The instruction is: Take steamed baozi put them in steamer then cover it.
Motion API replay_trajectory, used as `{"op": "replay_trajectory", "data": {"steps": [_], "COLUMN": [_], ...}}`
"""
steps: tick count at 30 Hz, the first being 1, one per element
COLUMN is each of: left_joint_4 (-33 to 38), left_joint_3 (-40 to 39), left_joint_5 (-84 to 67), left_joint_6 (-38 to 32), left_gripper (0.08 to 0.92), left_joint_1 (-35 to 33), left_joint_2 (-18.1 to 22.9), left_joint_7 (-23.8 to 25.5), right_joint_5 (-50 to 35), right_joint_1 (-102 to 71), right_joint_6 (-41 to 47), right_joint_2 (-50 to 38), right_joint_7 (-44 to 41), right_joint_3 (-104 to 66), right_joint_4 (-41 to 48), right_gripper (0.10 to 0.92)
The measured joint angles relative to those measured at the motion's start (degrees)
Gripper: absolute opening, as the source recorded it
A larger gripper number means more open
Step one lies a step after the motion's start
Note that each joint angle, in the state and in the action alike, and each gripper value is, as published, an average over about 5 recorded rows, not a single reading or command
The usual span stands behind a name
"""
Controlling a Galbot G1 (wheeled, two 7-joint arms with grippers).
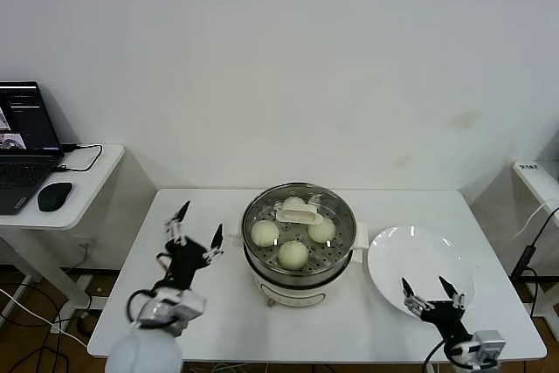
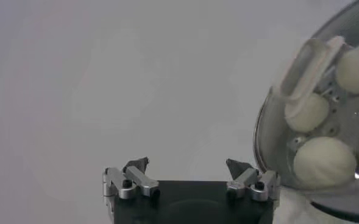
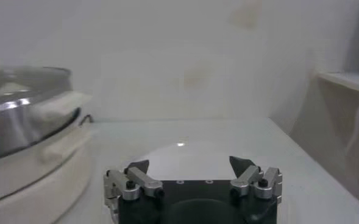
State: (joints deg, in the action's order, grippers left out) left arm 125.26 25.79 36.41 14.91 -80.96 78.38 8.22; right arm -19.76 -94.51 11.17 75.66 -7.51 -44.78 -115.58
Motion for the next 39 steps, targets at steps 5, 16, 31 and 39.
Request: {"op": "replay_trajectory", "data": {"steps": [5, 16, 31, 39], "left_joint_4": [-2.39, -4.21, -2.01, -0.69], "left_joint_3": [3.49, 6.58, 7.26, 7.71], "left_joint_5": [-10.97, -22.83, -27.60, -28.20], "left_joint_6": [-3.69, -6.53, -5.83, -5.72], "left_gripper": [0.823, 0.823, 0.823, 0.823], "left_joint_1": [-5.58, -15.08, -21.14, -22.84], "left_joint_2": [1.10, 3.97, 5.82, 6.42], "left_joint_7": [-3.90, -8.13, -10.53, -10.93], "right_joint_5": [1.17, 2.83, 3.83, 4.62], "right_joint_1": [-0.82, -2.09, -2.70, -3.12], "right_joint_6": [-0.13, 0.77, 0.64, 1.08], "right_joint_2": [-0.15, -0.48, -0.22, -0.06], "right_joint_7": [0.26, 0.74, 0.17, -0.41], "right_joint_3": [1.54, 4.83, 5.74, 4.49], "right_joint_4": [-0.77, -2.20, -3.40, -3.46], "right_gripper": [0.823, 0.823, 0.823, 0.823]}}
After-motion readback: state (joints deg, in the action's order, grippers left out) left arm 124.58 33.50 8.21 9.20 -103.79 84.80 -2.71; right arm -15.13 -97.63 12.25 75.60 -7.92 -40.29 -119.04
